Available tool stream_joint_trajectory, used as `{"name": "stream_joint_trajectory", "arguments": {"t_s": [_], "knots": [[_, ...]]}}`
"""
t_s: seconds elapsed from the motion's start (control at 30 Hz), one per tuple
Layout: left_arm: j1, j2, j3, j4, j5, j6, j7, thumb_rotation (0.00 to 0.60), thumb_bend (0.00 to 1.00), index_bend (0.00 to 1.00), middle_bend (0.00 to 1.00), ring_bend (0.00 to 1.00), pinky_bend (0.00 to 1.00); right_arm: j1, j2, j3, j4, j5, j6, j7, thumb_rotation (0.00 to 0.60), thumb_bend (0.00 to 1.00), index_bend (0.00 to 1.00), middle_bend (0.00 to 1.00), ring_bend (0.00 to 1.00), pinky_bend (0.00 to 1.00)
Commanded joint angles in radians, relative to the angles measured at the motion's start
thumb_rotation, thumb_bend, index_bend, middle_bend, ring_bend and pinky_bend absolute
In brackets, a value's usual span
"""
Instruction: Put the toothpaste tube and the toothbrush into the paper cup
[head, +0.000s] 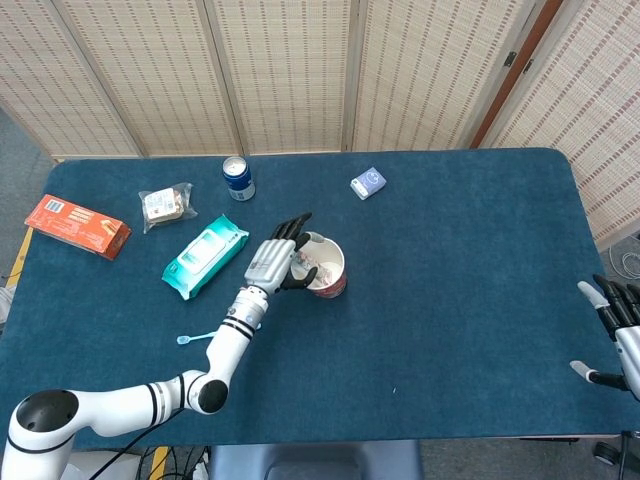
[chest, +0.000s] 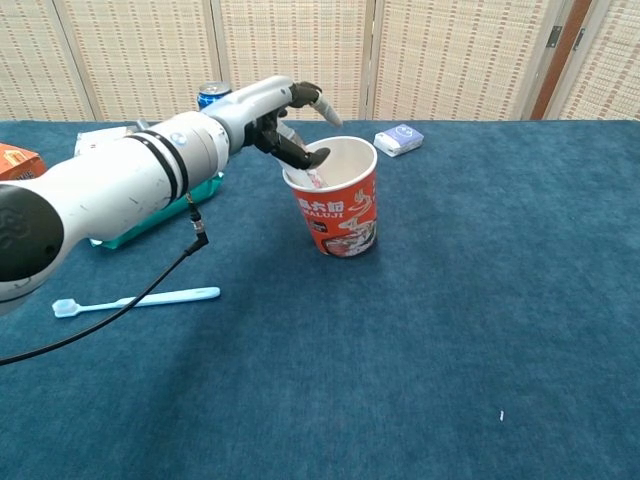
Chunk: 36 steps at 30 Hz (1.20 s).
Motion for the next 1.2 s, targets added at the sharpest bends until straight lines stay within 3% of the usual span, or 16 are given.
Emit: {"name": "stream_joint_trajectory", "arguments": {"t_s": [0.03,0.67,1.2], "knots": [[-0.001,-0.001,0.0,-0.001,0.001,0.0,-0.001,0.6,0.4,0.25,0.0,0.0,0.0,0.0,0.0,0.0,0.0,0.0,0.0,0.001,0.6,0.0,0.07,0.0,0.0,0.05],[-0.007,-0.011,0.012,-0.07,0.036,0.014,0.016,0.6,0.4,0.25,0.0,0.0,0.0,0.0,0.002,-0.001,0.001,-0.003,0.002,0.003,0.6,0.0,0.07,0.0,0.0,0.05],[-0.017,-0.036,0.015,-0.037,0.012,-0.003,0.032,0.6,0.4,0.25,0.0,0.0,0.0,0.002,0.003,-0.001,0.003,-0.002,0.0,0.008,0.6,0.0,0.07,0.0,0.0,0.05]]}}
